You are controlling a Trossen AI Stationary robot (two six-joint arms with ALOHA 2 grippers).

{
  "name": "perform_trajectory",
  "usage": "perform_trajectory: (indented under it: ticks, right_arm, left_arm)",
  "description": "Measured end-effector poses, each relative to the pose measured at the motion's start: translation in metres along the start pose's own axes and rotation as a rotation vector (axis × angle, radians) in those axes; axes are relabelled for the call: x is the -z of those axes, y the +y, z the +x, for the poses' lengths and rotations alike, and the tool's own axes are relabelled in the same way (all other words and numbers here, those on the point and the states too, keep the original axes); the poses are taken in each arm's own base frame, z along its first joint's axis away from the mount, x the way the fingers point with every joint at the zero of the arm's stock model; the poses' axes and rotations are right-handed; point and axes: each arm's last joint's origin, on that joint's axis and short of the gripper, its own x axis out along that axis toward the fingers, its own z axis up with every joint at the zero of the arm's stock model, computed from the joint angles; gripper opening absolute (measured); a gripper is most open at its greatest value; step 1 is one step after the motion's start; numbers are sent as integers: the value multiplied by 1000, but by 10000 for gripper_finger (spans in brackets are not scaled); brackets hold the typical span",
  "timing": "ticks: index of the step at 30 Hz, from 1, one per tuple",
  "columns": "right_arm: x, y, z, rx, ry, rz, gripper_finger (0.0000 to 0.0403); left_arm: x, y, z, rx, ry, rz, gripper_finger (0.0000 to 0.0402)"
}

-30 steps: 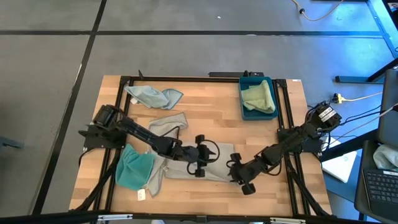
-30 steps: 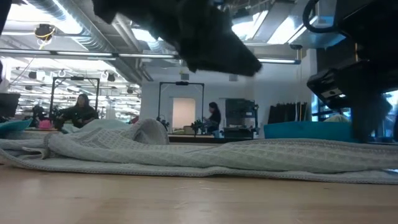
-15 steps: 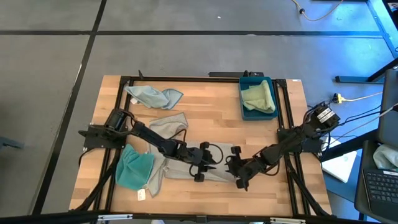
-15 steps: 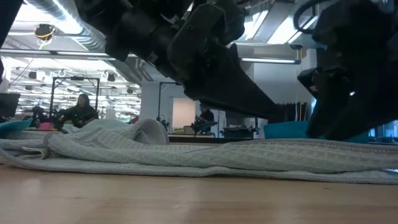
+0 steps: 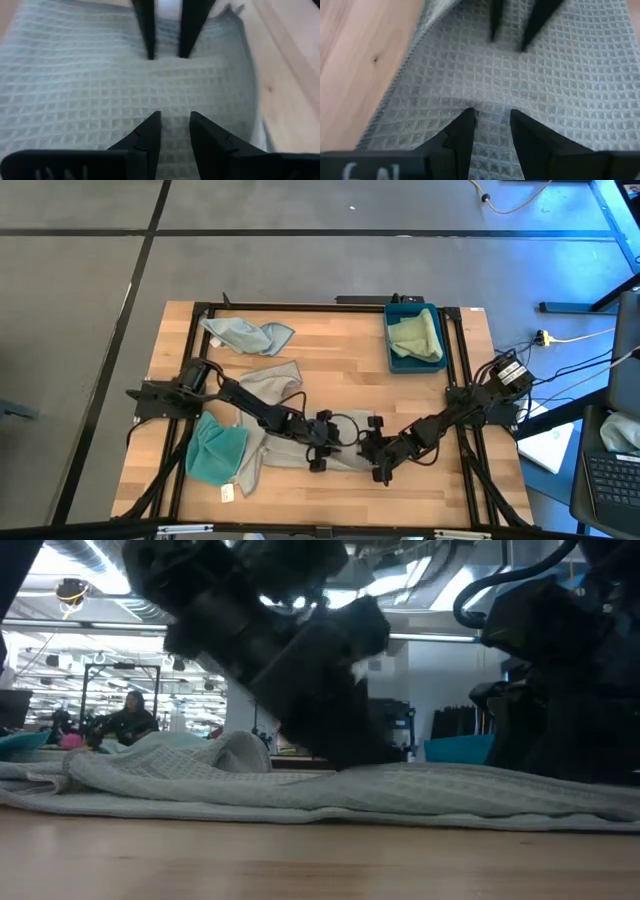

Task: Fold microfiber towels
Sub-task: Fold the top grey microfiber cloth

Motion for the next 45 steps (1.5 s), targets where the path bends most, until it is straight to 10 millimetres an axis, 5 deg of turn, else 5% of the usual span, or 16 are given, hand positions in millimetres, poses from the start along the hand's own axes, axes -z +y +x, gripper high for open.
perform_trajectory:
  ticks: [12, 19, 26, 33, 45]
  right_arm:
    - [3, -1, 0, -9, 34, 36, 134]
    - [2, 0, -1, -24, 32, 37, 134]
    - [-3, -6, -23, -55, 36, 19, 134]
    - [-26, -24, -48, 149, -144, -14, 134]
    - [-39, -61, 17, -27, -229, 12, 134]
  left_arm:
    - [8, -36, -18, 52, 125, 22, 96]
    - [7, -32, -35, -115, 189, 61, 96]
    - [5, -31, -37, -136, 180, 62, 96]
    - [2, -24, -36, -171, 165, 58, 96]
    - [2, -29, -37, -173, 155, 62, 96]
